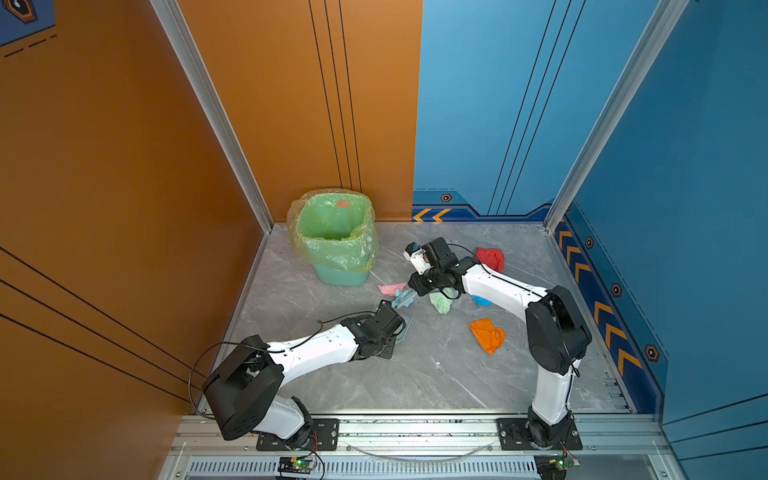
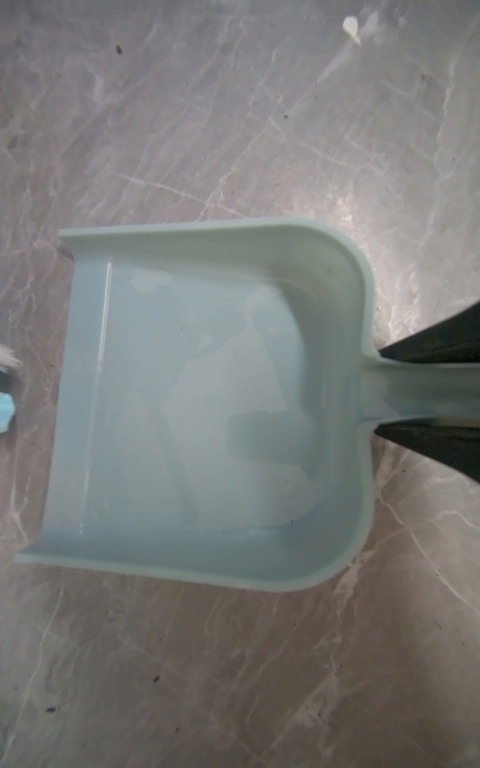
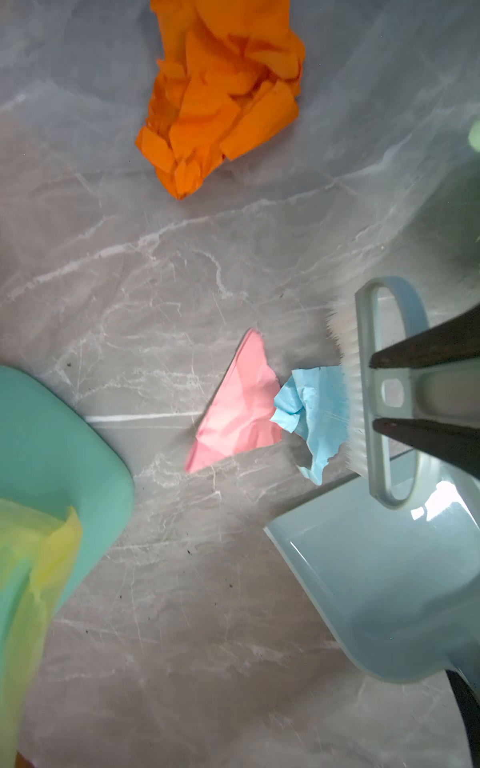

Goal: Sweep away the paper scraps from the table
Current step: 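Sweep the light blue scrap into the dustpan with the right gripper's brush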

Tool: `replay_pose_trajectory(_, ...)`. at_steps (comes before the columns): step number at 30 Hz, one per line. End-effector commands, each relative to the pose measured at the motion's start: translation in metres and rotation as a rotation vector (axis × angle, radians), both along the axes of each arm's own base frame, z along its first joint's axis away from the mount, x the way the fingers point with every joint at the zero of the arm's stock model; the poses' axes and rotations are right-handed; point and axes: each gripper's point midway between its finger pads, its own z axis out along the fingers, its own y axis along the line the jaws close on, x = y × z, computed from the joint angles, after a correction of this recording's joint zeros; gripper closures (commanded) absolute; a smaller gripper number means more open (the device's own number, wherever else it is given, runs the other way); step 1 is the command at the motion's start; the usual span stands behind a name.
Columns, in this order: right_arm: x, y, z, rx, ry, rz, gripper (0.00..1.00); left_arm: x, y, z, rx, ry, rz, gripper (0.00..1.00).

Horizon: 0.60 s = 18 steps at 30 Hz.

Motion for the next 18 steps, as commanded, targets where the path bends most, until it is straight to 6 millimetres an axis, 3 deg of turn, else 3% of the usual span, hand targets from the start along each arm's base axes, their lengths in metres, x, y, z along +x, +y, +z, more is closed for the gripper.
replay_pose_trajectory(1, -0.022, 0.006, 0.03, 0.092, 0.044, 0.091, 1.0, -0.01, 0.005, -0.001, 0.008, 0.019, -0.002, 1.0)
replay_pose_trajectory(8, -0.011, -0.008, 0.055, 0.139, 0.002, 0.054, 1.0, -0.011, 0.009, -0.002, 0.017, 0.027, 0.002, 1.0)
replay_pose_trajectory(14, 0.028, -0.016, 0.063, 0.17, -0.099, -0.094, 1.0, -0.011, 0.011, -0.003, 0.023, 0.028, 0.006, 1.0)
replay_pose_trajectory(18, 0.054, -0.013, 0.057, 0.164, -0.164, -0.198, 1.0, -0.011, 0.012, -0.003, 0.021, 0.029, 0.012, 1.0)
